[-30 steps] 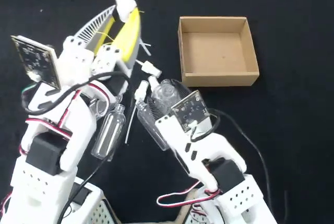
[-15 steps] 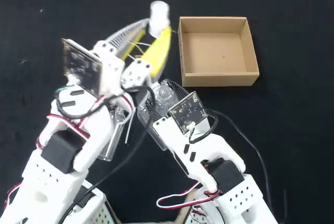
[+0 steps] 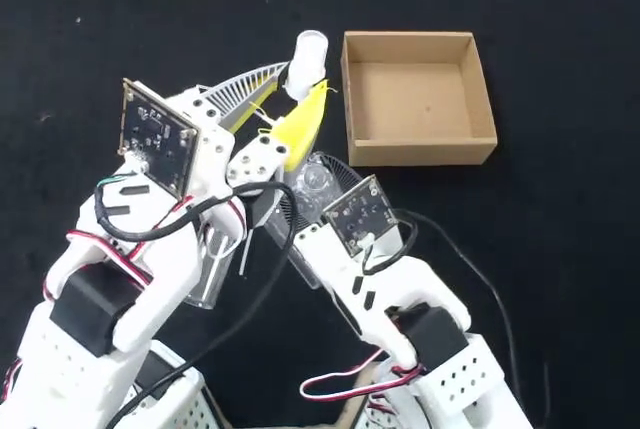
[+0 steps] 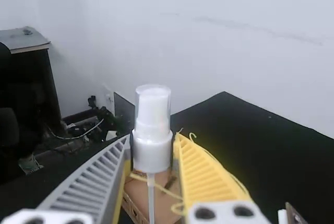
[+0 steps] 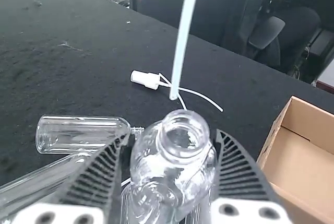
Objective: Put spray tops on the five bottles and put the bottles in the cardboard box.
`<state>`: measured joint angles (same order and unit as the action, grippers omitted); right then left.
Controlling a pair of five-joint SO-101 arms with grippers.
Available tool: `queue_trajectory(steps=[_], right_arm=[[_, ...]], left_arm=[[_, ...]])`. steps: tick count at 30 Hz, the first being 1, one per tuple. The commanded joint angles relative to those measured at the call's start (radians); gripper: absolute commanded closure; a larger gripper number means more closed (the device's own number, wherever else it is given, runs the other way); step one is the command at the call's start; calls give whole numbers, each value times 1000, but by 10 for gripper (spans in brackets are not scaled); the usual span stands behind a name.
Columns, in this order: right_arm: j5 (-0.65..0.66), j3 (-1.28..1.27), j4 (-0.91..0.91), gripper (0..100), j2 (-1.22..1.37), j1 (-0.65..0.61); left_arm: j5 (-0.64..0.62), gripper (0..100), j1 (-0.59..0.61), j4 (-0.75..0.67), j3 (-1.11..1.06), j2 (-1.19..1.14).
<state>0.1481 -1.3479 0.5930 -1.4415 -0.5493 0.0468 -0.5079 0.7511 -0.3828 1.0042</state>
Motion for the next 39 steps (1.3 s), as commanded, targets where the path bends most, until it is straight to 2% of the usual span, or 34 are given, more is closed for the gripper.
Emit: queue_trajectory(steps=[1,7,11,15,22,39], right_arm=[[-5,36,-29,851,-1,-6],[-5,36,-29,851,-1,-6],[-5,36,-26,851,-1,-6],[-5,36,-25,851,-1,-6],[-5,36,-25,851,-1,-6],[-5,36,-25,851,-1,-6]], left_arm=[[-78,928,-12,5,76,29],[-104,927,-16,5,76,20],[-103,927,-79,8,68,23],[-103,927,-84,6,65,18],[17,927,-84,-8,38,18],[20,927,-87,-12,13,17]])
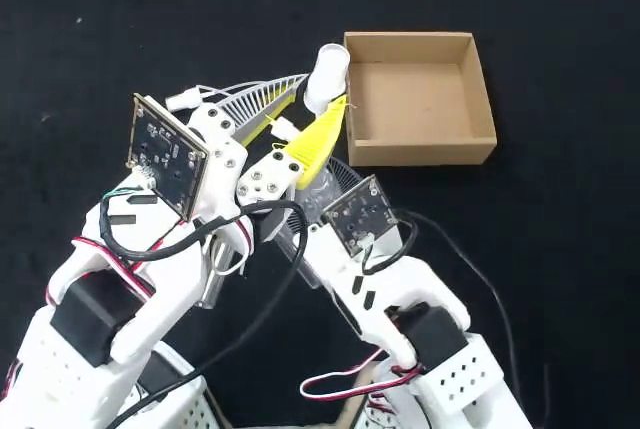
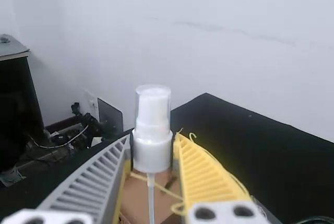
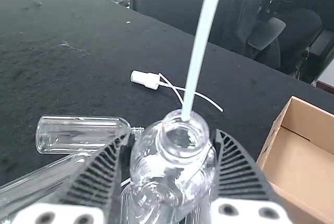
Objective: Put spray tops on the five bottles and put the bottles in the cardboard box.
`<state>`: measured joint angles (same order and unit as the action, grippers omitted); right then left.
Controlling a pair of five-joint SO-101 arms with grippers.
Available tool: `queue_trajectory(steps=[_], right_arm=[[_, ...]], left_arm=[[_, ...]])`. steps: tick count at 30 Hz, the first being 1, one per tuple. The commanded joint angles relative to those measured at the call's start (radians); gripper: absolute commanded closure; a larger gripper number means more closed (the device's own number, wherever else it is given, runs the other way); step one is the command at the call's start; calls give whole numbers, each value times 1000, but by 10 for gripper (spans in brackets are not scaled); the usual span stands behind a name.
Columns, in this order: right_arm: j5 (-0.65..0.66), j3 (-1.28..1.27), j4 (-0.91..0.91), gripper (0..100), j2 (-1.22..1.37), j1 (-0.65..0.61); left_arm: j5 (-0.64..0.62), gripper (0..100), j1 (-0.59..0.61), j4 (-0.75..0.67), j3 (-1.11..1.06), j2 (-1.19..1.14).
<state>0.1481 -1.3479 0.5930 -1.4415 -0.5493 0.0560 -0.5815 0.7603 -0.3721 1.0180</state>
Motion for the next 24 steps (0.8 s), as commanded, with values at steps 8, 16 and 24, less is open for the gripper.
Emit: queue_trajectory(steps=[8,16,24], right_arm=[[-5,36,-23,851,-1,-5],[-5,35,-23,851,-1,-5],[-5,35,-23,851,-1,-5]], left_arm=[[14,927,-15,-101,-64,-52],[15,927,-10,-94,-65,-35],[14,927,45,-103,-82,-26]])
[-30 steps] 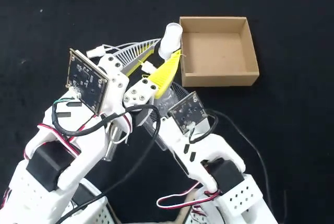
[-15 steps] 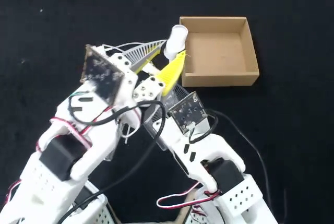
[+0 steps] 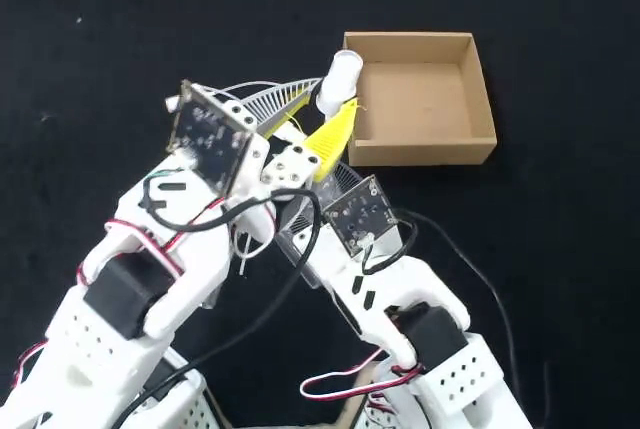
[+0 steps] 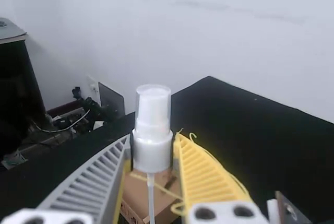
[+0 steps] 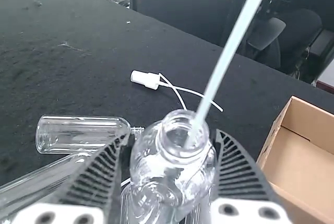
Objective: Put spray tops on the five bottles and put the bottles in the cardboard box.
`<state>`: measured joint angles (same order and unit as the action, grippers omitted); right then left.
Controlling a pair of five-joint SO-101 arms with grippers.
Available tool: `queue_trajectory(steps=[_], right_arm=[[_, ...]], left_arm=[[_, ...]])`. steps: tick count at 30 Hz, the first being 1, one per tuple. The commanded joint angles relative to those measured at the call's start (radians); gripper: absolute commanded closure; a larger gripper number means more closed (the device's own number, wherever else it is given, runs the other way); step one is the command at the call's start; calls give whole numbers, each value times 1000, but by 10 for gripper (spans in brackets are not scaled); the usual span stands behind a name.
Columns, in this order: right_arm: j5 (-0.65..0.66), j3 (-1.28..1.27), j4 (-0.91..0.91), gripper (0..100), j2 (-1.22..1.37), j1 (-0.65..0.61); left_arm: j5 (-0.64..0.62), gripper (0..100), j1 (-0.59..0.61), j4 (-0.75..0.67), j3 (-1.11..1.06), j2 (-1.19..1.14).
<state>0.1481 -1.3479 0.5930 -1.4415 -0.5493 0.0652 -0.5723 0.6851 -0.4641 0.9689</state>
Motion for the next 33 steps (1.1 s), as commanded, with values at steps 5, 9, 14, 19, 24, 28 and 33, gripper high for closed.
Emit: queue_trajectory(steps=[5,9,14,19,24,28,33], right_arm=[[-5,35,-23,851,-1,-5],[-5,35,-23,851,-1,-5],[-5,35,-23,851,-1,-5],[-5,35,-21,851,-1,-5],[-2,47,44,851,-1,-5],[2,54,80,851,-1,-3],[3,151,170,847,10,78]], left_arm=[[2,863,36,-28,8,23],[-2,736,38,-28,4,23],[-3,784,39,-28,7,23],[-3,783,39,-28,12,26],[6,784,47,-28,7,118],[0,785,162,-63,-5,201],[-2,787,383,-356,-191,192]])
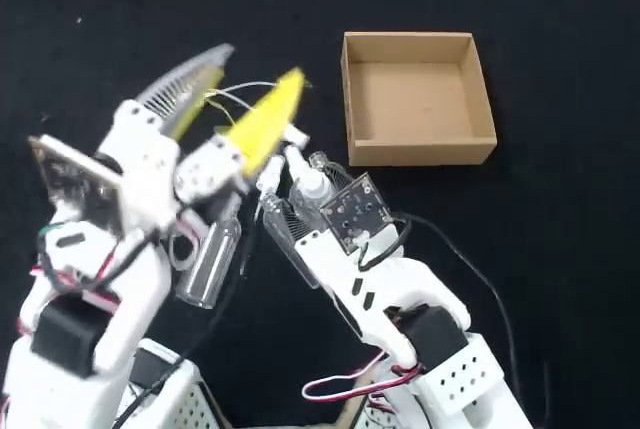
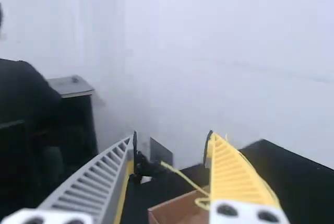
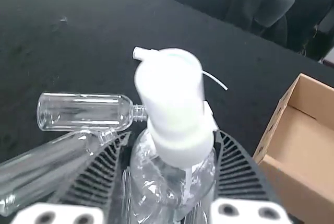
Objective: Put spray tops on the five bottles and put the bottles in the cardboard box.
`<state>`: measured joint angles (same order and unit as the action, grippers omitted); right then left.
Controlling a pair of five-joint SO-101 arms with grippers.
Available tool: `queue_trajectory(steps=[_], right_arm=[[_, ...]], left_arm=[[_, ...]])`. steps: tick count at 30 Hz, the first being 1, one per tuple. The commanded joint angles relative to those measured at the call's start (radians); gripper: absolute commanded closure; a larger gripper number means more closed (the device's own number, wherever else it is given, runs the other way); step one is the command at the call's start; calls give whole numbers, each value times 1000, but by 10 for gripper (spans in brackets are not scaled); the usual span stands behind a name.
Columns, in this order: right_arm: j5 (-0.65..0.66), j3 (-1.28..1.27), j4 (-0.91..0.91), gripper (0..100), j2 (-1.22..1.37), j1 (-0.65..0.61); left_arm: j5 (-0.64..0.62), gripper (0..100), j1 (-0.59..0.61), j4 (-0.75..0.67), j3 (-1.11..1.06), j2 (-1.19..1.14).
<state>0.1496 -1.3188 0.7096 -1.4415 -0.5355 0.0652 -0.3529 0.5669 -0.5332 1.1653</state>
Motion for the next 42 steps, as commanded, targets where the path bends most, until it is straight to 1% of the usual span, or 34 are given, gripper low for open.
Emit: queue_trajectory(steps=[1,4,6,9,11,15,19,25,30,31,35,38,42], right_arm=[[2,157,81,847,10,103],[2,262,127,847,12,235],[-5,308,127,847,13,316],[-5,366,127,848,45,400],[-5,409,126,848,108,446],[-6,516,69,848,328,520],[-6,628,-48,850,567,577],[-6,723,-270,850,885,585],[-8,757,-552,850,1119,551],[-18,757,-608,850,1165,540],[-127,776,-784,851,1351,525],[-175,872,-813,851,1475,520],[-181,1050,-812,851,1643,520]], left_arm=[[-3,787,196,-324,-173,-14],[-25,787,255,-560,-302,-46],[-63,787,277,-632,-321,-64],[-127,787,300,-635,-286,-104],[-146,787,302,-635,-269,-132],[-137,787,302,-637,-260,-169],[-143,787,302,-637,-260,-172],[-143,787,302,-637,-260,-172],[-137,787,302,-637,-260,-172],[-137,787,302,-637,-260,-172],[-141,787,300,-637,-260,-172],[-140,787,302,-637,-262,-172],[-137,787,302,-637,-262,-172]])
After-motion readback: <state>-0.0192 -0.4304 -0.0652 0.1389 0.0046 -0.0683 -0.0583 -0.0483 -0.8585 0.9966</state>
